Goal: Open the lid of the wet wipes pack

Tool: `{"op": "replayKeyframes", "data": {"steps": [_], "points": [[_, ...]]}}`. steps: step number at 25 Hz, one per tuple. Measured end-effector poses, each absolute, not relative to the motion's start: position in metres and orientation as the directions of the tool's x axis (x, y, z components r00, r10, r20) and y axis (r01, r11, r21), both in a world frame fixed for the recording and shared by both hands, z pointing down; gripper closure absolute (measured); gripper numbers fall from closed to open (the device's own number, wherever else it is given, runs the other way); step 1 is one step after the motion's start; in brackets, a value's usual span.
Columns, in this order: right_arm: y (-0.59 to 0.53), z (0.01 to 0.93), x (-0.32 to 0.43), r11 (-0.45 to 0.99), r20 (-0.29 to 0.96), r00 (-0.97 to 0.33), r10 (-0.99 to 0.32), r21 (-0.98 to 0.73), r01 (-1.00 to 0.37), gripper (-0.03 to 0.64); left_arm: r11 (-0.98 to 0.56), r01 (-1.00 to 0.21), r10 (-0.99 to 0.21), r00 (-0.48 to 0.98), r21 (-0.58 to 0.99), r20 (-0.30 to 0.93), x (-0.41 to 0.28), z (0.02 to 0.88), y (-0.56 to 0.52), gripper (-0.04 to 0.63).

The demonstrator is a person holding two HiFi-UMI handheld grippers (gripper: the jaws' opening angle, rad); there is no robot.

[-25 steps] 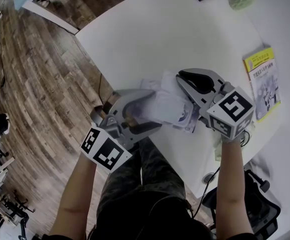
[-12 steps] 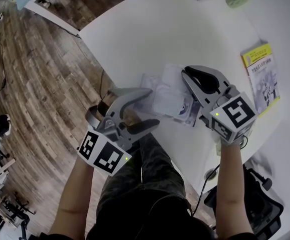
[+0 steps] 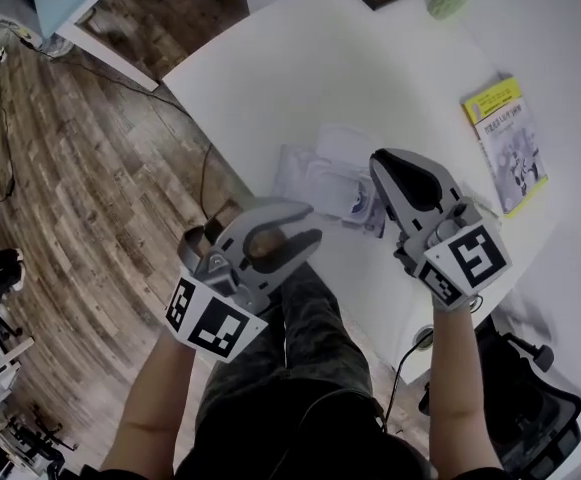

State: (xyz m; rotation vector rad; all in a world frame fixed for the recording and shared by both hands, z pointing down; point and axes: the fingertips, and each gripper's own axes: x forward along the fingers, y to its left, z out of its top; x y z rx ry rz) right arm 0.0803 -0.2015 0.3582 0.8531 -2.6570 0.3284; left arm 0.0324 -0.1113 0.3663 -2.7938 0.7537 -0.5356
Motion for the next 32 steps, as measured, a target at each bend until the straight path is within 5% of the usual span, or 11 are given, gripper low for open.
{"op": "replayKeyframes", "data": {"steps": [2,6,32], "points": [[-0.188,0.349,0.079,0.791,0.351,-0.768,-0.535,-0.113,-0.602,0.584,-0.835,-0.471,-0.541,0.800,-0.285,0.261,0.034,0.358,-0.107,0.538],[-0.160,0.337,0.073,0.781,0.325,-0.765,-0.556,-0.111,-0.614,0.595,-0.822,-0.505,-0.564,0.788,-0.265,0.248,0.036,0.350,-0.097,0.581],[-0.020,0.298,0.062,0.635,0.201,-0.651,-0.732,-0.147,-0.759,0.598,-0.697,-0.712,-0.710,0.702,0.087,0.059,0.022,0.294,-0.029,0.583]]}}
